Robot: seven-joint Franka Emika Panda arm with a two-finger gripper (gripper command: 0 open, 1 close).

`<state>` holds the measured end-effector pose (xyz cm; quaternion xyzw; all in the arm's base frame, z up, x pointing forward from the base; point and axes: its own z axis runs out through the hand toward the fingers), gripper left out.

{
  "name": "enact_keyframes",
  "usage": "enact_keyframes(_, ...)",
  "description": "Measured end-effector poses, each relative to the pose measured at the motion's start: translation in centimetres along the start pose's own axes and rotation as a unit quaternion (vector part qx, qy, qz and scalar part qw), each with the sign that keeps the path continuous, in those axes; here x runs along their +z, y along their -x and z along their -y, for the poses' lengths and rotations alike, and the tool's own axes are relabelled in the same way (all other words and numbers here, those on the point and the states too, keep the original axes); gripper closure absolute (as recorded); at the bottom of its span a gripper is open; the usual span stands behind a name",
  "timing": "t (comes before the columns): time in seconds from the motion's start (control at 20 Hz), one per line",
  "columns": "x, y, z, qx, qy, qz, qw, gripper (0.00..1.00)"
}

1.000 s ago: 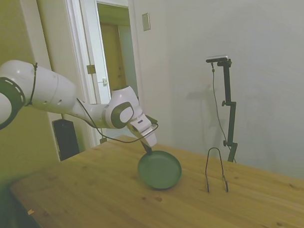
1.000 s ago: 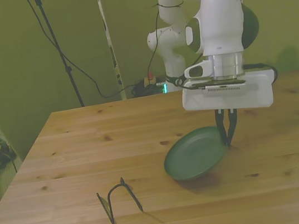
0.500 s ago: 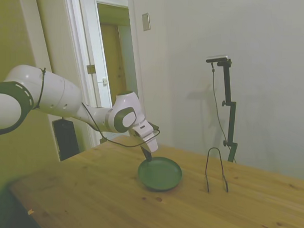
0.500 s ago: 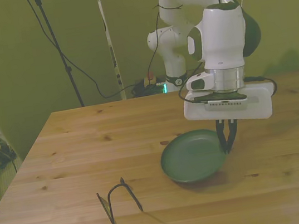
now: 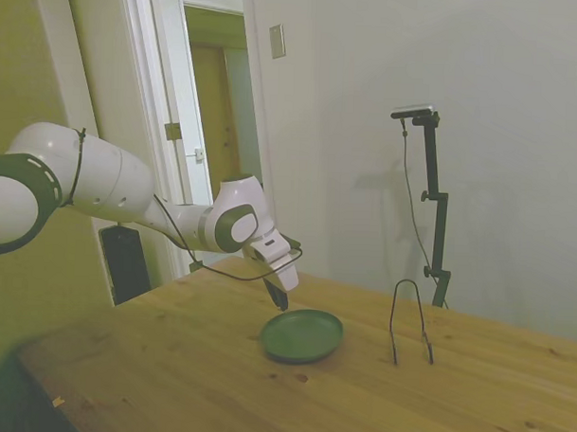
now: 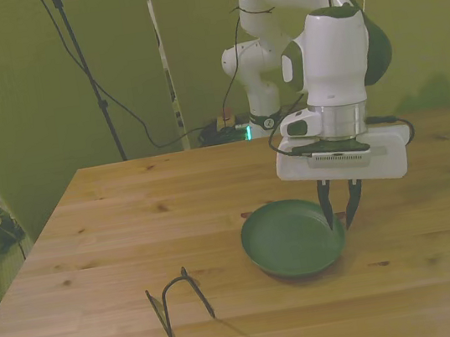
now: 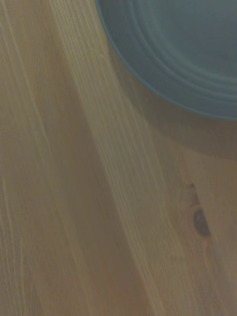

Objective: Unload the plate

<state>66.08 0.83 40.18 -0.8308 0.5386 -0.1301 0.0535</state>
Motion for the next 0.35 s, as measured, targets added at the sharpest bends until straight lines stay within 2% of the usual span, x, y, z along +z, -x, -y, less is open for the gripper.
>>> enact_keyframes(0.15,-3.7,-0.2,0.3,-0.004,-0.025,0.001,0.9997,0.0)
enact_keyframes(0.35,-11.2,1.4,-0.6,-0.029,-0.035,0.017,0.9988,0.0)
